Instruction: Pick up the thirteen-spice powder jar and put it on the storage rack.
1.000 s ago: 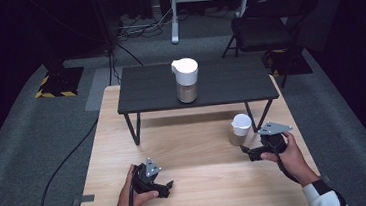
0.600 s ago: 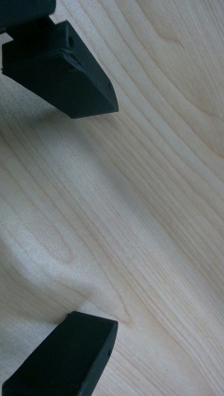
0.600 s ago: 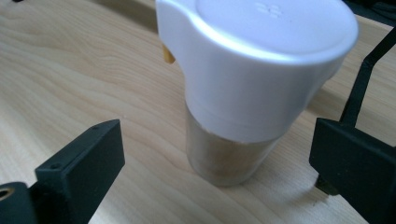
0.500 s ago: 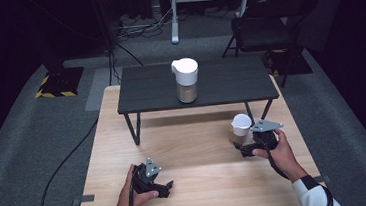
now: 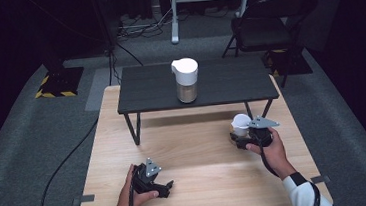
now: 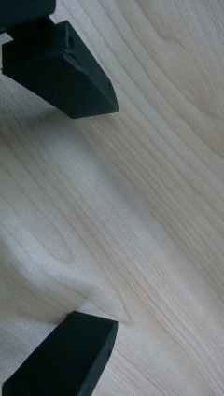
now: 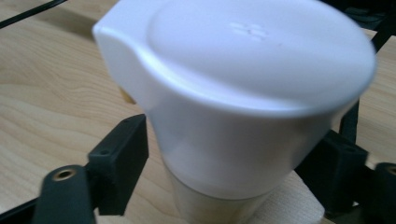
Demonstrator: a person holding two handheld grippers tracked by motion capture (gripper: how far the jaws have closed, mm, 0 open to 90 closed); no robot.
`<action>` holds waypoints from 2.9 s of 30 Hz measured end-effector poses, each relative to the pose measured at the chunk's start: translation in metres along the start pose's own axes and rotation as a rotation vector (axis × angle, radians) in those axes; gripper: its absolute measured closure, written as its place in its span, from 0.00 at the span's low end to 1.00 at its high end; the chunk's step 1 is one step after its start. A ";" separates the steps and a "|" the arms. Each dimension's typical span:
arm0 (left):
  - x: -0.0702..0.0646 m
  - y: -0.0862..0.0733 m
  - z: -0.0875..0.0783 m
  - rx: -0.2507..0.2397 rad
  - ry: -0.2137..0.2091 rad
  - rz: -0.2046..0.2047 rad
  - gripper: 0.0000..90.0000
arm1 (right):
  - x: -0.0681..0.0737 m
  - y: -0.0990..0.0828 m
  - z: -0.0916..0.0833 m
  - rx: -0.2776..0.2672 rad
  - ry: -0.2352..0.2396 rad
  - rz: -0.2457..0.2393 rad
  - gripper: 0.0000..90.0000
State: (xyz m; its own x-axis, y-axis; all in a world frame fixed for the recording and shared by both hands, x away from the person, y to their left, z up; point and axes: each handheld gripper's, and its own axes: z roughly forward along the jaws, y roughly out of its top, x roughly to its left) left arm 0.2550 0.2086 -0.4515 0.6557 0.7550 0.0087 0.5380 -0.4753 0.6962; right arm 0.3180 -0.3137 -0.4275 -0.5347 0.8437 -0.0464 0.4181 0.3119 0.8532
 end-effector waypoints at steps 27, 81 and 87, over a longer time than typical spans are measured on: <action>0.000 0.000 0.000 0.001 0.000 0.002 0.00 | 0.010 -0.002 -0.041 -0.084 0.006 -0.008 0.33; 0.000 0.000 0.000 0.002 0.002 0.003 0.00 | 0.028 0.164 -0.091 -0.192 -0.010 -0.034 0.33; -0.001 0.000 0.000 0.000 0.003 0.000 0.00 | 0.033 0.179 -0.077 -0.204 -0.031 -0.027 0.33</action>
State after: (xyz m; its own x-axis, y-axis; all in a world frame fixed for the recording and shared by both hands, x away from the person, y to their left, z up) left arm 0.2544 0.2082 -0.4516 0.6538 0.7566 0.0109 0.5379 -0.4749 0.6965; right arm 0.3188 -0.2640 -0.2358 -0.5193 0.8504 -0.0842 0.2451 0.2426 0.9386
